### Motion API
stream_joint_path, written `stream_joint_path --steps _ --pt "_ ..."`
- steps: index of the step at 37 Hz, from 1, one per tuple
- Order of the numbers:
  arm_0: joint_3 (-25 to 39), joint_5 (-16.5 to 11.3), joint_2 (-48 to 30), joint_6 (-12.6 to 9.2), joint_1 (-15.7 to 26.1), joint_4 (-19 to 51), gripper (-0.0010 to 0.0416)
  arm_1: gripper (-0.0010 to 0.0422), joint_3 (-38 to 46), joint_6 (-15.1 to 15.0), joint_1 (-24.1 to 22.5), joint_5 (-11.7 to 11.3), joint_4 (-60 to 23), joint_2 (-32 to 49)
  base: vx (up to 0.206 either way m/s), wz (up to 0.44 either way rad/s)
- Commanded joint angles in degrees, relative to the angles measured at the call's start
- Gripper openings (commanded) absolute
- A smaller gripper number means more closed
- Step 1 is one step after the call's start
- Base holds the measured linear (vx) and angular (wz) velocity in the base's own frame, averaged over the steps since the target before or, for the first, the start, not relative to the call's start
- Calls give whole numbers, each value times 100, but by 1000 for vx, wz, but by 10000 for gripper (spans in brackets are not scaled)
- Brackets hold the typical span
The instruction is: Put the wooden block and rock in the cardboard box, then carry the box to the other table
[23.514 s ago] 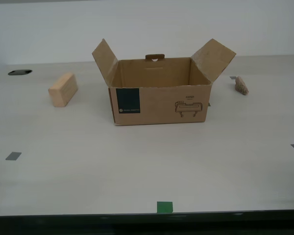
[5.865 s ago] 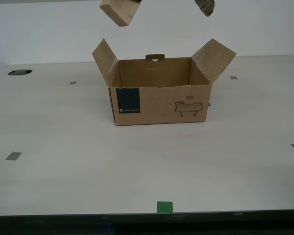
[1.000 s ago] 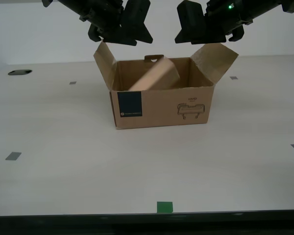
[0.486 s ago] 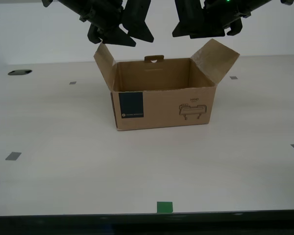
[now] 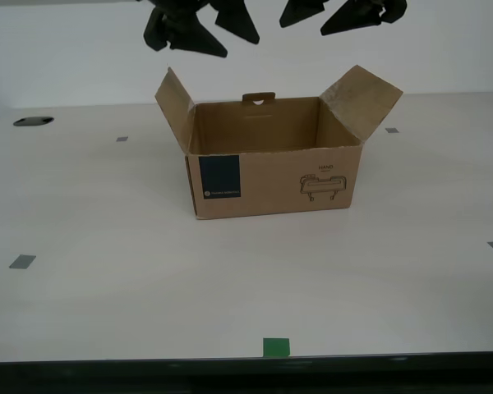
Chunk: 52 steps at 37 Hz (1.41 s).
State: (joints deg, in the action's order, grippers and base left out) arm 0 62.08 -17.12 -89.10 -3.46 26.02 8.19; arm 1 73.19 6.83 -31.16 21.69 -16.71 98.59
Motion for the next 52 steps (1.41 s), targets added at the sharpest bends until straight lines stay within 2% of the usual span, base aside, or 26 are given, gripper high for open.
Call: stream_joint_path --steps 1,5,12,27,34,43,52 --pt "293 -11 4 0 -13 376 392 295 507 15 2 -4 -501 7 0 0" --pt "667 13 20 2 -28 807 390 295 1075 31 9 -24 -1145 7 0 0" --pt "1355 26 101 57 -140 1379 389 295 1768 28 59 -24 -1768 7 0 0" --pt "2914 26 251 595 -863 3560 390 295 2205 -63 592 -20 -2566 -118 0 0" --pt "3495 26 323 820 -1233 4273 390 295 2181 -85 841 -20 -2918 -273 0 0" --pt "3871 26 457 953 -1646 4680 390 295 2162 -151 1045 -22 -3198 -505 0 0" --pt "3834 26 492 1102 -1952 5106 390 295 2142 -249 1296 -22 -3488 -562 0 0"
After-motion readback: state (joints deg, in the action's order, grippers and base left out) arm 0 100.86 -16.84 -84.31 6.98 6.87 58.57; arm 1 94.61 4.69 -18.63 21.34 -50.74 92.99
